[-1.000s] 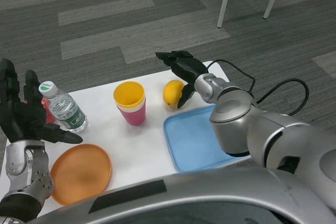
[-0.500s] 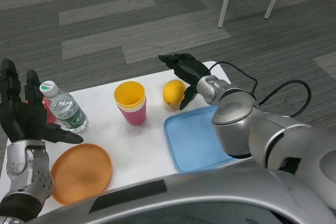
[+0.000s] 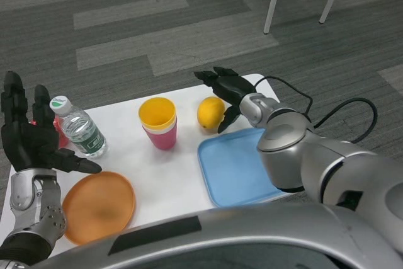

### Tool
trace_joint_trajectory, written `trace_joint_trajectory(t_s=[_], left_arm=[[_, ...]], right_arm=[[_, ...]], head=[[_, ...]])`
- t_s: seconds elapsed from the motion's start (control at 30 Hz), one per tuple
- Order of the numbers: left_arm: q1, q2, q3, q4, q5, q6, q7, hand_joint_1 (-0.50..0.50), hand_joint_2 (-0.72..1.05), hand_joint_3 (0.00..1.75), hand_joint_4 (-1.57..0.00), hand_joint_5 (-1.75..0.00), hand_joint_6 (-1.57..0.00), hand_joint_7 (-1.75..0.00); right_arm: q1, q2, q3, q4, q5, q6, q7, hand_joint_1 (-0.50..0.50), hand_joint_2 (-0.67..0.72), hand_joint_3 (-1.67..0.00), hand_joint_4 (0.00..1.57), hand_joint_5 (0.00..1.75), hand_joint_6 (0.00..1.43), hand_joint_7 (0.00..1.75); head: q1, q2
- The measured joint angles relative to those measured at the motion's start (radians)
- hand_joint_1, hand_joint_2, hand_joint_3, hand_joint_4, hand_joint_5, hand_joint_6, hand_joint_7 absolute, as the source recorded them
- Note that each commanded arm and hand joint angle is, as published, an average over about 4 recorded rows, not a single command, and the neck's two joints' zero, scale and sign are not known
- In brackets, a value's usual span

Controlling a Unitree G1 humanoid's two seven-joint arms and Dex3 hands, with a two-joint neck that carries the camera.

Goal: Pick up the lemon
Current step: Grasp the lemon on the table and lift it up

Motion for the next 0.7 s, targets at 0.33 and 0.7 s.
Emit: trace_joint_trajectory(t_s=[0.33, 0.7], left_arm=[[0.000, -0.002, 0.000, -0.004, 0.000, 0.000, 0.000, -0.50, -0.72, 0.09, 0.00, 0.00, 0.00, 0.00], [0.001, -0.005, 0.001, -0.016, 0.000, -0.002, 0.000, -0.50, -0.72, 0.09, 0.00, 0.00, 0.00, 0.00]], right_arm=[[0.004, -0.004, 0.000, 0.000, -0.002, 0.006, 0.026, -0.46, -0.46, -0.08, 0.03, 0.00, 0.00, 0.17], [0.006, -0.008, 0.002, -0.001, -0.004, 0.009, 0.045, -0.46, -0.49, -0.08, 0.06, 0.32, 0.09, 0.33]], head=[[0.003, -0.002], [0.010, -0.012]])
